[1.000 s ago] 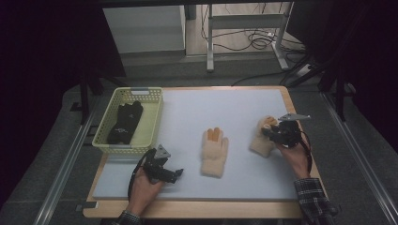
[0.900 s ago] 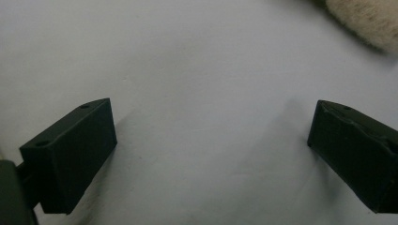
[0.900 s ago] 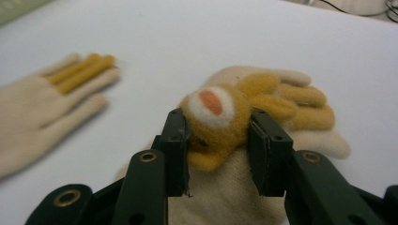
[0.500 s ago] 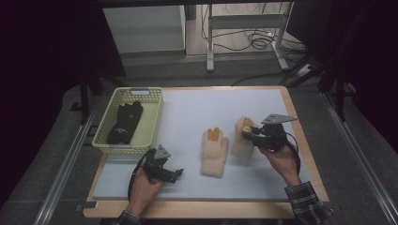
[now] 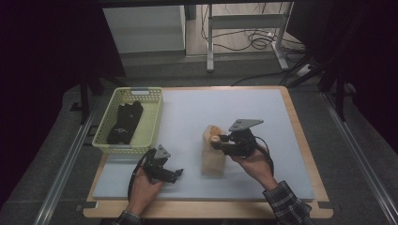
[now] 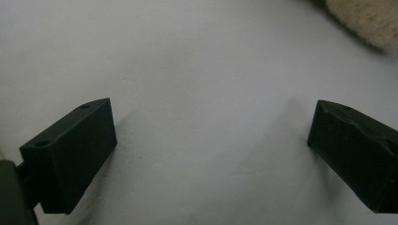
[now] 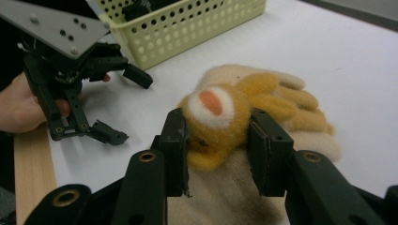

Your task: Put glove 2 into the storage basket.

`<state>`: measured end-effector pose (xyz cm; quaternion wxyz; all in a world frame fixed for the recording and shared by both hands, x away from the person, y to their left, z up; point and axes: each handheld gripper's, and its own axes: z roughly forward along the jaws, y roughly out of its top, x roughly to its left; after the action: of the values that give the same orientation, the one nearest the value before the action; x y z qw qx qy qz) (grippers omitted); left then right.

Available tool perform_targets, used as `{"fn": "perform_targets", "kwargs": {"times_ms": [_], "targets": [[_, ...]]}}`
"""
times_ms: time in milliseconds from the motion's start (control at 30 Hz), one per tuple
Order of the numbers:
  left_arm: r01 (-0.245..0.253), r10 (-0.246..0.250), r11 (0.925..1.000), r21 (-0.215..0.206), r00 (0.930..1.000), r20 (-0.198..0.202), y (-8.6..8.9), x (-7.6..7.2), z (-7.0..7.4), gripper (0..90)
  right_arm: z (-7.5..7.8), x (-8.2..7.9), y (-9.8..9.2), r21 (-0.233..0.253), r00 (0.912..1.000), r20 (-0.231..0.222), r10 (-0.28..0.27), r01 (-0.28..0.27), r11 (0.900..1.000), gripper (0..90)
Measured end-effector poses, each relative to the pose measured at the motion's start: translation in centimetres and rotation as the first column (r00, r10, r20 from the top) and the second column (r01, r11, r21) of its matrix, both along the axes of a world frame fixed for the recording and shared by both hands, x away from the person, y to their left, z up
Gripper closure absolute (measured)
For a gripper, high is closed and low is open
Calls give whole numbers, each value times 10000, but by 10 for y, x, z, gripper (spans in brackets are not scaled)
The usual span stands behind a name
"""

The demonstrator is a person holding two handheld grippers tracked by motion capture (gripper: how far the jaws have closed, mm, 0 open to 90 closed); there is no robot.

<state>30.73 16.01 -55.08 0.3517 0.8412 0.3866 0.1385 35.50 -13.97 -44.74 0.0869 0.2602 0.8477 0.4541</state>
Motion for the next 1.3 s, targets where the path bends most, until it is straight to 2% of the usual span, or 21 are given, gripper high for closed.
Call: {"fn": "perform_targets", "kwargs": {"times_ms": [167, 233, 400, 500, 567, 667, 733, 900, 1067, 1200, 1300], "targets": [[-2, 2, 10000, -3, 10000, 7, 0, 0, 0, 15, -19, 4, 11, -499, 10000, -2, -81, 81, 9987, 605], [-4, 4, 10000, -4, 10000, 3, 0, 0, 0, 14, -27, 6, 12, -832, 9997, 160, -199, 212, 9963, 604], [23, -23, 10000, 24, 10000, -3, 0, 0, 0, 15, -43, 11, 11, -1208, 9996, 64, -271, 277, 9923, 593], [25, -25, 10000, 26, 10000, -3, 0, 0, 0, 15, -52, 12, 11, -1274, 9994, -73, -332, 320, 9913, 564], [21, -21, 10000, 24, 10000, -6, 0, 0, 0, 14, -58, 14, 11, -1363, 9989, -253, -384, 346, 9901, 515], [7, -7, 10000, 9, 10000, -21, 0, 0, 0, 15, -67, 15, 10, -1257, 9980, -498, -388, 323, 9915, 467], [9, -9, 10000, 9, 10000, -20, 0, 0, 0, 14, -66, 15, 9, -1221, 9977, -545, -409, 340, 9919, 451], [25, -25, 10000, 27, 10000, -4, 0, 0, 0, 15, -52, 13, 5, -1294, 9994, -212, -283, 253, 9913, 423], [26, -26, 10000, 29, 10000, -1, 0, 0, 0, 15, -38, 12, -10, -1162, 9987, 102, -503, 512, 9919, 433], [25, -25, 10000, 28, 10000, -2, 0, 0, 0, 15, -36, 12, -29, -1000, 9968, -2, -796, 792, 9918, 538], [14, -14, 10000, 14, 10000, -16, 0, 0, 0, 15, -40, 10, -39, -1126, 9952, -93, -973, 956, 9890, 625]]}}
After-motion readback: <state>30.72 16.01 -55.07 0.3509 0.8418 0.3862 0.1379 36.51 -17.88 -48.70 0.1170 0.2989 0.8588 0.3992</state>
